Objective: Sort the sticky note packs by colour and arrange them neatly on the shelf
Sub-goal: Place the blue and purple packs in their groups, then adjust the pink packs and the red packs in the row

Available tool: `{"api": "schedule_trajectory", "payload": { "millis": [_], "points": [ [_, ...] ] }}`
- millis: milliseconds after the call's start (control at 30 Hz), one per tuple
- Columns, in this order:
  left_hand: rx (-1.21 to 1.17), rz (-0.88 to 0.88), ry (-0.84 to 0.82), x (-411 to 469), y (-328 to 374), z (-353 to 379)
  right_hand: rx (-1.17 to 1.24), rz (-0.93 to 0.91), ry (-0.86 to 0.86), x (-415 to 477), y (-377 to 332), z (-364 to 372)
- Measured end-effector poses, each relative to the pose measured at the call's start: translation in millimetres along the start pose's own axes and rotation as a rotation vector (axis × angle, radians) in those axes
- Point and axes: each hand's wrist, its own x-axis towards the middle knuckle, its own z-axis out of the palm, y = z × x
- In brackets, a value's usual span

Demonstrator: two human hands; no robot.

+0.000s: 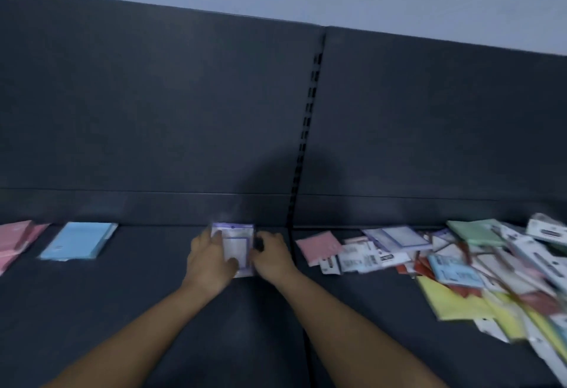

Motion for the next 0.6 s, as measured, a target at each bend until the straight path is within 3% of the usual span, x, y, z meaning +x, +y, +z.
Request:
{"api": "schedule_trajectory", "payload": {
  "millis": [100, 267, 467, 600],
  "points": [
    [-0.061, 0.166, 0.051, 3.6, 28.4, 7.8, 0.002, -0.030, 0.067, -12.9, 19.8, -34.8],
    [-0.126, 0.489, -0.129, -0.5, 100.6, 34.8, -0.137, -0.048, 0.309, -43.9, 80.7, -115.5],
    [-0.168, 0.610, -0.390, -19.9, 189.2, 91.8, -0.315, 0.089, 0.498, -104.3, 158.8, -193.7],
    [-0.221, 0.646, -0.424, -38.4, 242.0, 123.7, -0.435, 0.162, 0.561, -140.1, 196.9, -228.3]
  ]
}}
